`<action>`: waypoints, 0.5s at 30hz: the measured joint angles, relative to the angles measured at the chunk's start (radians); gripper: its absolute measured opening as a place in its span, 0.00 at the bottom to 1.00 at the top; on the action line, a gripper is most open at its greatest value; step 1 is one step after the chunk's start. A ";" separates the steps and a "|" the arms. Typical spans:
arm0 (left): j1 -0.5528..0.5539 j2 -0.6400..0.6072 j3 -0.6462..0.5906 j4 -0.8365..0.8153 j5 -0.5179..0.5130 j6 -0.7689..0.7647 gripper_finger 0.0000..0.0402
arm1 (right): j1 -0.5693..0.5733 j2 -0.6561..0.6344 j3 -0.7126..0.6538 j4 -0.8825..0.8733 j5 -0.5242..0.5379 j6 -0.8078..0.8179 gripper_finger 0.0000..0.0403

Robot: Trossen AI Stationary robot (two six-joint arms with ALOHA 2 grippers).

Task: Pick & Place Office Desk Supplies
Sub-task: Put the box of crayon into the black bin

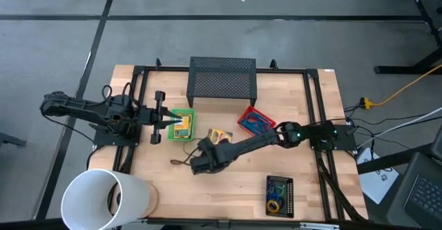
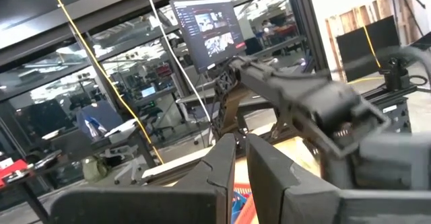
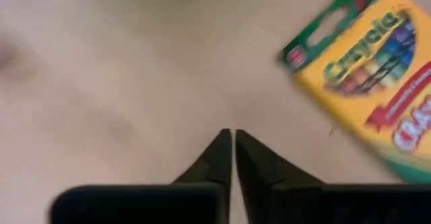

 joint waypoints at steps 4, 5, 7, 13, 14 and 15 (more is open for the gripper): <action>0.000 0.010 0.000 0.003 0.000 0.000 0.09 | -0.007 -0.002 0.038 -0.078 -0.018 -0.061 0.26; 0.000 0.012 0.000 0.005 0.000 0.000 0.09 | -0.007 -0.002 0.038 -0.093 0.002 -0.067 0.31; 0.000 0.019 0.000 0.010 0.000 0.000 0.09 | -0.005 -0.002 0.038 -0.112 0.009 -0.086 0.41; 0.000 0.032 0.000 0.026 0.001 0.001 0.09 | -0.013 0.008 0.025 -0.212 -0.006 -0.136 0.59; 0.000 0.036 0.000 0.027 0.001 0.001 0.09 | -0.016 0.008 0.012 -0.210 0.004 -0.136 0.60; 0.000 0.037 0.000 0.026 0.001 0.002 0.09 | -0.018 0.007 0.000 -0.211 0.014 -0.135 0.60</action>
